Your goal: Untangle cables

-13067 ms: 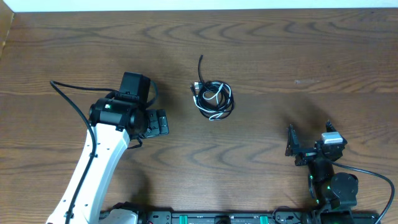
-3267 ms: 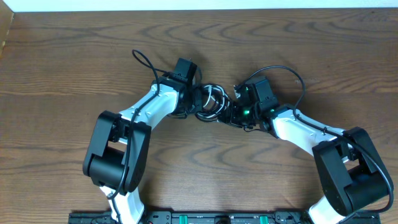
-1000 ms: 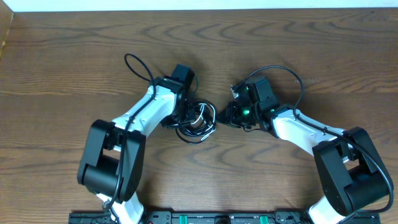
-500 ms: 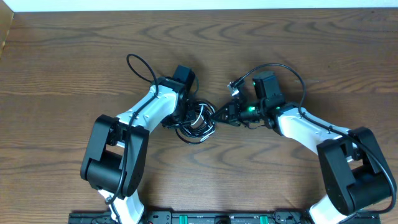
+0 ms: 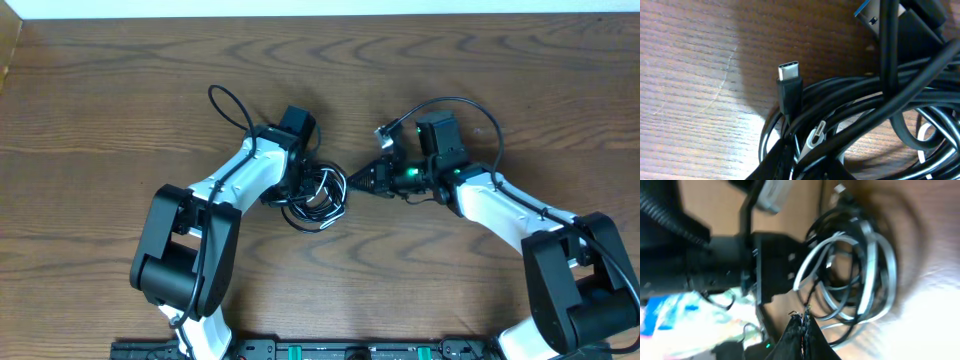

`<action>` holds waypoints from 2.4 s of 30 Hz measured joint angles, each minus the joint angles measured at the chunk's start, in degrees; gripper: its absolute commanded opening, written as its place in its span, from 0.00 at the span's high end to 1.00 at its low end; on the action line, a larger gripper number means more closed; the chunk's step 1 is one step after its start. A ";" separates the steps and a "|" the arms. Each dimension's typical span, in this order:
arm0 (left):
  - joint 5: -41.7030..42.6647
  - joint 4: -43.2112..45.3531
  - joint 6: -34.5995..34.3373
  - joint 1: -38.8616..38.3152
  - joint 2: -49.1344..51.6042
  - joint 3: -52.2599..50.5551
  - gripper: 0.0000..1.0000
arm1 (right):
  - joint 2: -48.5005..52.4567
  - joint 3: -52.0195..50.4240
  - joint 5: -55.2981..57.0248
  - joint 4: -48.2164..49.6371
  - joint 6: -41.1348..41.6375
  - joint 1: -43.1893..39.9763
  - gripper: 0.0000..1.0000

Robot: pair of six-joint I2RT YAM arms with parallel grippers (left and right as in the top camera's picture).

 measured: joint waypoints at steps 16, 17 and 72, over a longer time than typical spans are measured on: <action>-0.61 0.66 0.87 -0.02 0.00 -0.07 0.83 | 0.00 0.09 30.58 -14.19 -1.31 -0.35 0.99; -0.61 0.66 0.87 -0.02 0.00 -0.07 0.83 | 0.00 0.09 30.88 -13.88 -1.31 -0.35 0.98; 0.09 1.20 2.56 0.04 0.04 -0.17 0.74 | -0.02 0.15 19.32 -0.74 34.51 14.84 0.79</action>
